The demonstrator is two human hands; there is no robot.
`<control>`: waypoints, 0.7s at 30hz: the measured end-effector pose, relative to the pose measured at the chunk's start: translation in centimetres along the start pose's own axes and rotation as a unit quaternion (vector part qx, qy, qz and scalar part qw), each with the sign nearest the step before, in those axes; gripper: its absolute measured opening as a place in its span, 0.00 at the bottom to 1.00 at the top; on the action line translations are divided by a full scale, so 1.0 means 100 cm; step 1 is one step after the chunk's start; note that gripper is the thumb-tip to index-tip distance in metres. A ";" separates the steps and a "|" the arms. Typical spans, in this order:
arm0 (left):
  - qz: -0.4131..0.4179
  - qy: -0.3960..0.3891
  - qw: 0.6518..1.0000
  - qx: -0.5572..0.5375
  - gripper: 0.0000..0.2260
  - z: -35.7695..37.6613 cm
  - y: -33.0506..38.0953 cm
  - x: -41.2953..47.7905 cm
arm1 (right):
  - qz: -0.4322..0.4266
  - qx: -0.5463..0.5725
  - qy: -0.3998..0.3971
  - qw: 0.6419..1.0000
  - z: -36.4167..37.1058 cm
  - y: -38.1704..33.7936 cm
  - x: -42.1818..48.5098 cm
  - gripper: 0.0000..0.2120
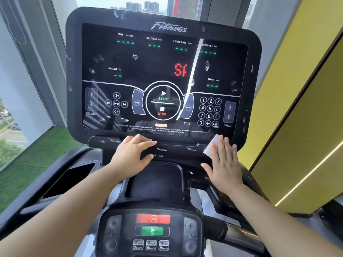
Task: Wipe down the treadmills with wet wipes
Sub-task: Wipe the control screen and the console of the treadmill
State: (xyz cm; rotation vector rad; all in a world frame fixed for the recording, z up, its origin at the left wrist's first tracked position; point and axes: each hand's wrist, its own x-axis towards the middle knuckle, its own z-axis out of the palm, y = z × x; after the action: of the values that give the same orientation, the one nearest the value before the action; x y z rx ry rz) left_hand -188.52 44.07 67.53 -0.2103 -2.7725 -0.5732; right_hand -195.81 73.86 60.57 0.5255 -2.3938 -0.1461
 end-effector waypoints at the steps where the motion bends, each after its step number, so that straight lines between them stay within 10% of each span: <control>1: -0.002 -0.001 1.000 0.000 0.21 0.000 0.000 0.000 | -0.002 -0.003 0.005 1.000 0.000 -0.002 0.001 0.35; 21: -0.009 -0.007 1.000 0.003 0.22 0.001 -0.001 0.000 | -0.145 -0.059 0.028 0.987 -0.004 -0.026 0.027 0.34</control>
State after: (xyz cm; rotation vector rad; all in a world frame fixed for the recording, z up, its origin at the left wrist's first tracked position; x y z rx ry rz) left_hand -188.52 44.04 67.42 -0.1894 -2.7914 -0.5689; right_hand -196.56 70.35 61.92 0.8096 -2.2265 -0.3922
